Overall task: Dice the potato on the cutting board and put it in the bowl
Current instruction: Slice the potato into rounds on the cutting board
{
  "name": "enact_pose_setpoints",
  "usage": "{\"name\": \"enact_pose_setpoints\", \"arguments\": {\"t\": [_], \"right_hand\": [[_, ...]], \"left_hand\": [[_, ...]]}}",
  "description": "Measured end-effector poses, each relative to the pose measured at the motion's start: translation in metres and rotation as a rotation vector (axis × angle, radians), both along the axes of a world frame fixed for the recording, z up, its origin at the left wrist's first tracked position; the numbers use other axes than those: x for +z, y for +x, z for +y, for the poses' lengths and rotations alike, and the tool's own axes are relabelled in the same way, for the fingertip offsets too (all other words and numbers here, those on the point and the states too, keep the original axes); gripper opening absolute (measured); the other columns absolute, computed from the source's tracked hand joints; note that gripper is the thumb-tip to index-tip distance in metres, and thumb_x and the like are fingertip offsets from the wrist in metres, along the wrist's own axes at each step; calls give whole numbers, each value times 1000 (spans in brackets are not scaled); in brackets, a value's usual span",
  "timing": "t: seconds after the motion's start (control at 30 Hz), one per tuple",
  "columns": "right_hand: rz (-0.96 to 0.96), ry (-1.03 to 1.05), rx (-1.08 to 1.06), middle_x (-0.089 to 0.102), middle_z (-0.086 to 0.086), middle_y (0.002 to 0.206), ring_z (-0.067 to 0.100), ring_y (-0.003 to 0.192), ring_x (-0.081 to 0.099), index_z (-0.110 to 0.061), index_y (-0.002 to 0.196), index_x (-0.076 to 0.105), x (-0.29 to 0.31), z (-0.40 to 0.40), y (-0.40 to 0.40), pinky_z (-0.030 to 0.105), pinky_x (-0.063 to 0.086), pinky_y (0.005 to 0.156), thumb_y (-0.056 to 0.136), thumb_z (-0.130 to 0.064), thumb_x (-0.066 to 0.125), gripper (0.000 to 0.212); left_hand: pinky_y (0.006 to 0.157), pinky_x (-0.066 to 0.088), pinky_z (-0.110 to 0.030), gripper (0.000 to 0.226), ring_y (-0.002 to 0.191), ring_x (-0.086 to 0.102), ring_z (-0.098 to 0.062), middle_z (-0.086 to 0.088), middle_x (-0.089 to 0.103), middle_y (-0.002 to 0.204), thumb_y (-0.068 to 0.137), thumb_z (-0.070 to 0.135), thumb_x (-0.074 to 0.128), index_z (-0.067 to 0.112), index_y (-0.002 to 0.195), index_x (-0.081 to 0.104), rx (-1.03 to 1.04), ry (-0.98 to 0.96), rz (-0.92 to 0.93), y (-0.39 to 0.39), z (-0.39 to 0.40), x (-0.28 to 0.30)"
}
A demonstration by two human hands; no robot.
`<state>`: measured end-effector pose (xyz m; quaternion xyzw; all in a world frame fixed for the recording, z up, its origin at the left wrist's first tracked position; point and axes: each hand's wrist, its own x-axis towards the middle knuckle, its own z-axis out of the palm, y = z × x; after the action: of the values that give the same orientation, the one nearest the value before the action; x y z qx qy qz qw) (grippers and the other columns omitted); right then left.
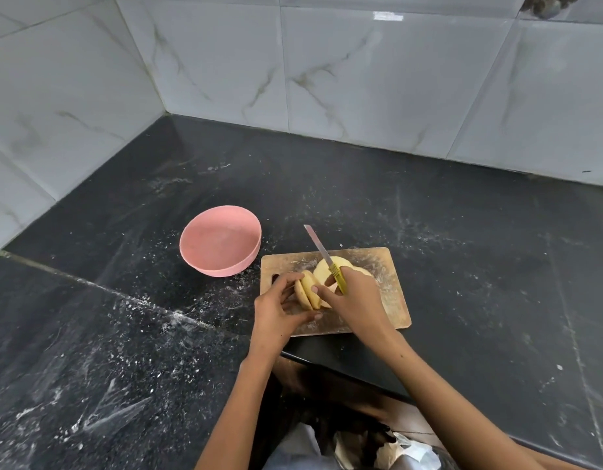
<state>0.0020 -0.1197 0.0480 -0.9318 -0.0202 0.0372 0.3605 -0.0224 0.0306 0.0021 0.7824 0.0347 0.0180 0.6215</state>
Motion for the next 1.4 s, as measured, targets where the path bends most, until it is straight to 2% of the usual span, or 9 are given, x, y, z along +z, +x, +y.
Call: {"name": "enact_pose_setpoints", "arguments": {"t": [0.17, 0.3, 0.43, 0.7, 0.93, 1.0, 1.1, 1.27, 1.4], "right_hand": [[29, 7, -23, 61, 2, 71, 14, 64, 54, -8, 79, 64, -6, 0, 14, 23, 37, 53, 86, -26, 67, 19], [163, 227, -128, 54, -1, 59, 11, 54, 47, -2, 73, 63, -11, -18, 19, 24, 37, 51, 84, -20, 70, 22], [301, 394, -206, 50, -2, 56, 12, 51, 42, -9, 72, 61, -14, -33, 25, 26, 33, 48, 86, -18, 69, 19], [240, 264, -143, 53, 0, 60, 13, 54, 47, -8, 70, 59, -10, -41, 35, 27, 41, 49, 87, -20, 67, 23], [232, 144, -92, 62, 2, 74, 12, 63, 53, -8, 90, 67, -6, -49, 43, 25, 43, 54, 87, -23, 67, 15], [129, 70, -91, 66, 2, 82, 12, 70, 58, -11, 95, 67, -5, -46, 38, 26, 46, 61, 87, -27, 68, 19], [-11, 14, -90, 61, -6, 74, 8, 66, 56, -18, 100, 61, -3, -47, 21, 26, 46, 58, 82, -36, 71, 27], [-9, -77, -41, 60, -13, 82, 12, 79, 59, -27, 121, 51, -16, -49, -3, 31, 49, 65, 63, -52, 80, 69], [-26, -78, -54, 57, -15, 81, 11, 79, 59, -26, 128, 50, -19, -51, 0, 29, 47, 66, 64, -51, 80, 75]], "left_hand": [[81, 52, -16, 64, 100, 66, -4, 13, 69, 105, 58, -5, 88, 16, 113, 63, 38, -26, -31, -1, 3, -3], [84, 54, -22, 66, 102, 67, -10, 0, 70, 107, 56, -5, 89, 10, 114, 62, 60, -100, -6, 3, 4, -6], [83, 56, -29, 66, 102, 67, -20, -6, 71, 107, 55, -4, 89, 8, 113, 61, 48, -176, 46, 7, 7, -6], [80, 56, -26, 63, 100, 68, -22, -8, 73, 105, 57, -9, 85, 6, 114, 61, -4, -275, 84, 10, 10, 0], [85, 54, -27, 66, 102, 67, -22, -8, 70, 109, 55, -1, 89, 14, 113, 63, -35, -207, 134, 13, 21, -7], [88, 54, -30, 65, 103, 66, -21, -6, 70, 110, 57, -3, 89, 12, 114, 62, -51, -184, 143, 16, 14, -7], [89, 54, -32, 63, 104, 66, -20, -6, 70, 110, 59, -3, 88, 10, 114, 60, -83, -177, 148, 21, 5, -8], [83, 52, -22, 64, 101, 67, -11, -2, 71, 107, 57, -3, 89, 14, 112, 60, -125, -147, 170, 33, -2, -7], [83, 53, -24, 63, 101, 67, -16, -5, 71, 106, 57, 0, 90, 12, 111, 62, -159, -118, 158, 40, -6, -6]]}}
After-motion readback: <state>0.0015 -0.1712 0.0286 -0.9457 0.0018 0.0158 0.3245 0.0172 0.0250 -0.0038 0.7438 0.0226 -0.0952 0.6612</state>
